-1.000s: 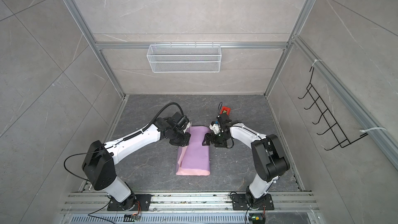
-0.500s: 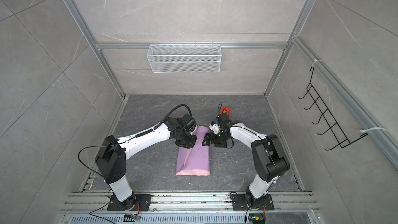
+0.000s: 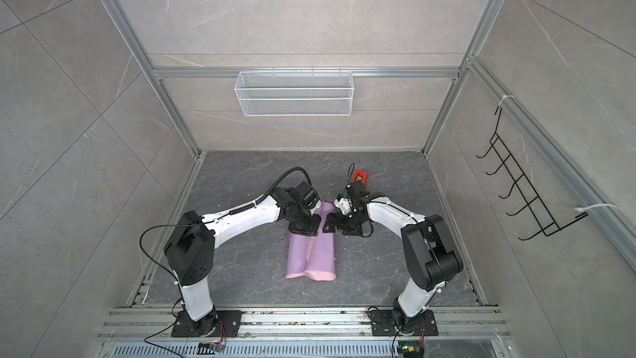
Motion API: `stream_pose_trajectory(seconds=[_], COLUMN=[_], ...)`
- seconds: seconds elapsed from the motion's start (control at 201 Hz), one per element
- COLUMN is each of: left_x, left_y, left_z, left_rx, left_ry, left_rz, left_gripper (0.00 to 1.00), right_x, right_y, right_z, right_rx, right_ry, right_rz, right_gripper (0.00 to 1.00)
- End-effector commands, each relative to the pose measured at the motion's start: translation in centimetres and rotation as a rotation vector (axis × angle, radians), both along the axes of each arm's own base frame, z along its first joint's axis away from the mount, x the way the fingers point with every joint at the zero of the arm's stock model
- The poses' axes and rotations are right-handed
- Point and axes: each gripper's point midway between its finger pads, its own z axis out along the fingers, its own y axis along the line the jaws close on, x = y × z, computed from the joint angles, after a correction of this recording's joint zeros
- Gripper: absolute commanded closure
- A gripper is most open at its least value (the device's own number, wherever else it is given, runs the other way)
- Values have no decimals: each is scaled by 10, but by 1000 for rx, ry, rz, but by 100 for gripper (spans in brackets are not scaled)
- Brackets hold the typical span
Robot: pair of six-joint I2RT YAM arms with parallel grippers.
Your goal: Wrap the gift box in paper
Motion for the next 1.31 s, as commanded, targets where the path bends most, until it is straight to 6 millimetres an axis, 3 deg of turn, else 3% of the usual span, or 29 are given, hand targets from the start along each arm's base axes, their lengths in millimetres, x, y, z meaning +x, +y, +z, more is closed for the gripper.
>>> stream_pose_trajectory(seconds=[0.0, 0.174, 0.343, 0.488, 0.926, 1.304], left_x=[3, 0, -4, -3, -2, 11], left_y=[-11, 1, 7, 9, 6, -20], left_z=[9, 1, -6, -6, 2, 40], left_rx=[-43, -8, 8, 8, -8, -135], left_ry=[-2, -3, 9, 7, -4, -40], left_rz=[2, 17, 19, 23, 27, 33], left_gripper=[100, 100, 100, 100, 100, 100], right_x=[-19, -15, -9, -9, -17, -21], right_y=[-16, -13, -6, -11, -22, -25], right_z=[-34, -25, -3, 5, -16, -26], right_rx=[-141, -120, -47, -29, -63, -80], right_ry=[65, 51, 30, 23, 58, 75], right_rz=[15, 9, -20, -42, -63, -60], right_gripper=[7, 6, 6, 6, 7, 7])
